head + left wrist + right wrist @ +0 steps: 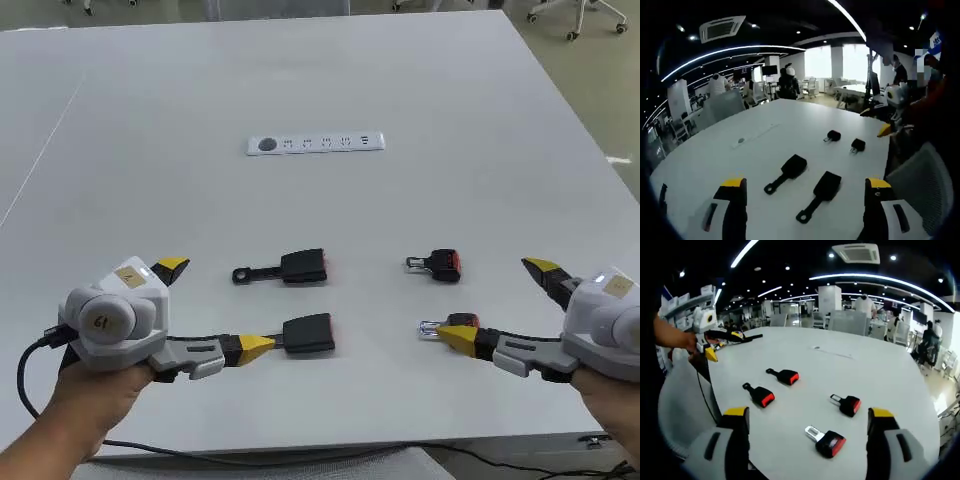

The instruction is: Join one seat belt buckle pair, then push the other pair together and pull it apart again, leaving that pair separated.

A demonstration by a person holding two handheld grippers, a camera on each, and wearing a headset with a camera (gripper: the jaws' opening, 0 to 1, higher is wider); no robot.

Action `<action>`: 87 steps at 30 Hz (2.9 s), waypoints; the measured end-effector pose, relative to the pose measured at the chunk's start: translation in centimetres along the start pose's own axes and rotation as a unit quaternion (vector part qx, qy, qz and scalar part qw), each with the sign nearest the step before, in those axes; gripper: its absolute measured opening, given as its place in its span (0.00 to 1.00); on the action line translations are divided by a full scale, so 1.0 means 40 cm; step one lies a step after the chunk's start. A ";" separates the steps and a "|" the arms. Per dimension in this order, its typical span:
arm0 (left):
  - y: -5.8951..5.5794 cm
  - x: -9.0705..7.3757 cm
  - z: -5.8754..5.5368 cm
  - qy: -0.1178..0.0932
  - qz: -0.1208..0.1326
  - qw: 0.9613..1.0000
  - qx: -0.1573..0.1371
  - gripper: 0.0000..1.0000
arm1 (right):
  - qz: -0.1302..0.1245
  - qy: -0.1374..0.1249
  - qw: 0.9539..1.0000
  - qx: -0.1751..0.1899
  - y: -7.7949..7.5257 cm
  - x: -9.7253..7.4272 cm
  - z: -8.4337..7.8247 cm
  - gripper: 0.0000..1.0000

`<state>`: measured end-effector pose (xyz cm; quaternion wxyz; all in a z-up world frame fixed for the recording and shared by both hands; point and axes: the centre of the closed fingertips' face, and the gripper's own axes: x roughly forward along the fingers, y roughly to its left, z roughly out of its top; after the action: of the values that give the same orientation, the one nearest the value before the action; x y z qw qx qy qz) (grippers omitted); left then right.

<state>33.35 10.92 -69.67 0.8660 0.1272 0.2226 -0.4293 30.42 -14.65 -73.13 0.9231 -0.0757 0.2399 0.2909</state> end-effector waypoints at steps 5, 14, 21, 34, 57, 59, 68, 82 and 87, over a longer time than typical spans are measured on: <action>-0.001 -0.002 -0.005 0.005 0.001 1.000 -0.002 0.99 | -0.001 0.002 1.000 -0.002 -0.007 -0.010 -0.002 0.99; 0.004 -0.001 -0.004 0.005 0.003 1.000 -0.007 0.99 | -0.003 0.002 1.000 0.003 -0.015 -0.015 -0.011 0.99; 0.011 0.008 -0.003 0.007 0.003 1.000 -0.006 0.99 | 0.000 0.003 1.000 0.004 -0.014 -0.015 -0.014 0.99; 0.007 0.014 0.005 0.005 -0.002 1.000 -0.006 0.98 | -0.004 0.004 1.000 0.004 -0.018 -0.018 -0.012 0.98; -0.002 0.002 0.013 0.003 -0.005 1.000 -0.001 0.97 | -0.005 -0.004 1.000 0.011 -0.011 -0.033 -0.003 0.96; 0.000 0.000 0.012 0.003 -0.004 1.000 -0.001 0.97 | -0.005 -0.005 1.000 0.012 -0.010 -0.033 -0.002 0.96; -0.003 -0.002 0.005 0.004 -0.006 1.000 -0.005 0.98 | -0.004 -0.007 1.000 0.018 -0.002 -0.032 -0.004 0.96; -0.017 0.018 0.007 0.006 -0.020 1.000 0.003 0.97 | -0.010 -0.005 1.000 0.021 -0.004 -0.050 -0.021 0.95; -0.022 0.028 0.002 0.007 -0.027 1.000 0.003 0.97 | -0.009 0.000 1.000 0.021 -0.003 -0.047 -0.023 0.95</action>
<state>33.28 9.59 -70.19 0.8522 0.1265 0.2310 -0.4520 28.80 -15.96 -73.03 0.9271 -0.0581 0.2450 0.2776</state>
